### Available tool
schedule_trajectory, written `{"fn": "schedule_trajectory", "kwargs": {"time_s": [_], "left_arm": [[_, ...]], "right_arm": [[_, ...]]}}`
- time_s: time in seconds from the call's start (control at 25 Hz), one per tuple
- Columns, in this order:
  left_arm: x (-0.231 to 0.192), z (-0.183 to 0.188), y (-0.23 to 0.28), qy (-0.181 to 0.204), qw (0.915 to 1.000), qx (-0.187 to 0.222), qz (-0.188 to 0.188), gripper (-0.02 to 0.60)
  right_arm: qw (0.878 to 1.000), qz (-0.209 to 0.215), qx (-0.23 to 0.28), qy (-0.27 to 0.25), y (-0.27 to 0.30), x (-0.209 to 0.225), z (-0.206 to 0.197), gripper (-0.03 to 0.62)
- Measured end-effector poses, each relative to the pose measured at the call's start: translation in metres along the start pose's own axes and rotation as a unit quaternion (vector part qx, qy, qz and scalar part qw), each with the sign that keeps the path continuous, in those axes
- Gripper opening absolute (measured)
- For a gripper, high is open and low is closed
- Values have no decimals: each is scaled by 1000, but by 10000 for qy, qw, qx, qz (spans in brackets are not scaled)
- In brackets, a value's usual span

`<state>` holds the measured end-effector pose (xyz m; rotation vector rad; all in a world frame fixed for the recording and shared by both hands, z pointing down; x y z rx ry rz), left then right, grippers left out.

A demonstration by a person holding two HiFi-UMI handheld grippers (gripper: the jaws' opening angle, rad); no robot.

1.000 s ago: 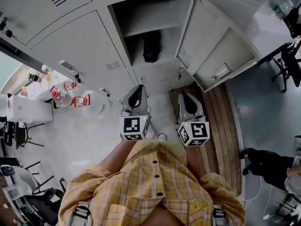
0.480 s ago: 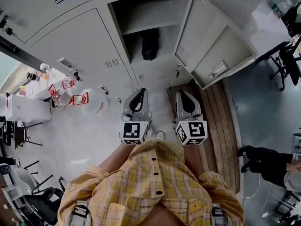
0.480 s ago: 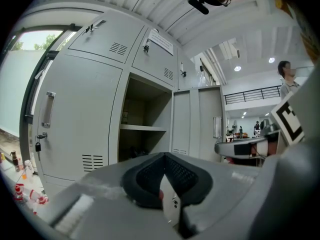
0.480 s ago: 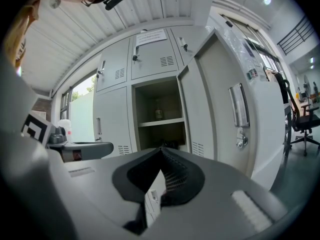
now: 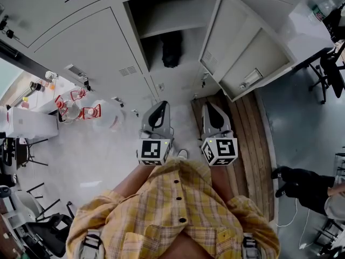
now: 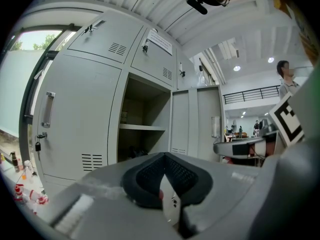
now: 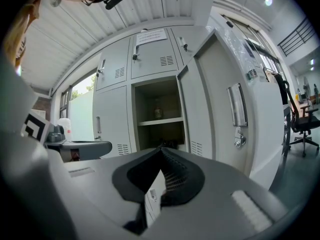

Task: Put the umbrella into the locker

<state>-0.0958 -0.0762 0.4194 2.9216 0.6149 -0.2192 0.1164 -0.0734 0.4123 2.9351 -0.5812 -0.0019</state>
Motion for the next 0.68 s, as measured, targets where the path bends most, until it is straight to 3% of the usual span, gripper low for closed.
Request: {"fn": "schedule_trajectory", "kwargs": {"time_s": [0.68], "left_arm": [[0, -2, 0, -67, 9999, -100, -65, 0]], "right_arm": [[9999, 5, 4, 105, 1, 3, 0, -3]]}}
Point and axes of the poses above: the fingertips, and each gripper's own axes: y forward along the fingers, x to its right, z out of its top, the point moved 10 cm from there along -y, backward along the fingers, and after that the axes turned 7 degrees about -y, right-handed, at the moved point
